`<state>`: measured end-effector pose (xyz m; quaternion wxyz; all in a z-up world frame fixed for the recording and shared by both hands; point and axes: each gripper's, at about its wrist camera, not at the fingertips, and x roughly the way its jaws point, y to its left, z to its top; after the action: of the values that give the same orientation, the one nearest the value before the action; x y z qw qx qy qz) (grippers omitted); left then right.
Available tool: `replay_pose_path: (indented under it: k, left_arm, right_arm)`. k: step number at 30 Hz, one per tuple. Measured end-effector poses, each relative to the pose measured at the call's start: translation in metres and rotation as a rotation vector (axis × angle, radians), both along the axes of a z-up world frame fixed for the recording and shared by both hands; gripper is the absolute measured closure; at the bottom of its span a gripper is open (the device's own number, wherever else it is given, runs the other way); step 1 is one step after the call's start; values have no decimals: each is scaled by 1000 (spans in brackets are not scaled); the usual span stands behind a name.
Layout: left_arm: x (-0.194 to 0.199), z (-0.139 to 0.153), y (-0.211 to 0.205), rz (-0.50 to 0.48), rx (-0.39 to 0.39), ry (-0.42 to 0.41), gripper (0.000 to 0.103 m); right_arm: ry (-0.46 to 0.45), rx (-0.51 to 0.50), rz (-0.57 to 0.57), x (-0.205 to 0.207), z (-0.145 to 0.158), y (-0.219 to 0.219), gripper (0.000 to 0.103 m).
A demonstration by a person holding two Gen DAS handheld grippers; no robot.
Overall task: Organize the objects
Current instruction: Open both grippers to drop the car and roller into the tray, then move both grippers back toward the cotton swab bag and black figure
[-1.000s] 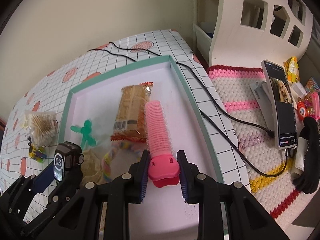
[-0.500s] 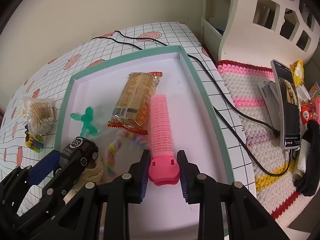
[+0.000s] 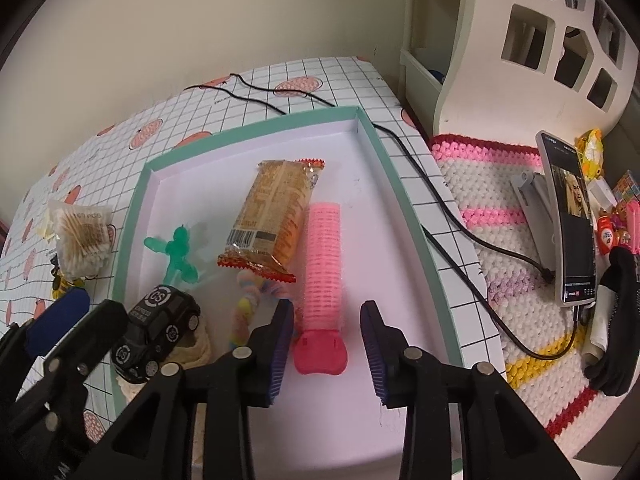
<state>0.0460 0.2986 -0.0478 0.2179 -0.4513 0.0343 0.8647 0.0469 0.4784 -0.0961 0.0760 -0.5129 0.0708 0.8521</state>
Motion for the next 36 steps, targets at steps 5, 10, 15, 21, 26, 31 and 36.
replay_pose_path:
  k: [5,10,15,21,26,31,36]
  left_arm:
    - [-4,4,-8,37,-2,19,57]
    - [-12,5,-21,75,-3,17,57]
    - [-18,3,-33,108,-20,17,57]
    - [-27,0,-50,164,-32,-3,56]
    - [-34,-5,-62,215,-50,-26,44]
    - [-41,-10,-73,246,-50,-56,42]
    - [-44,-13,-79,261,-67,-66,40]
  right_arm:
    - [44,3,-2,1,9,-1,65]
    - [85,3,27,1,16,-8,65]
    - [107,11,71,0,18,-18,56]
    - [133,10,105,1,22,-28,40]
    - [135,10,110,1,21,-29,31]
    - [141,5,104,1,22,-28,24]
    - [133,14,106,1,19,-28,22]
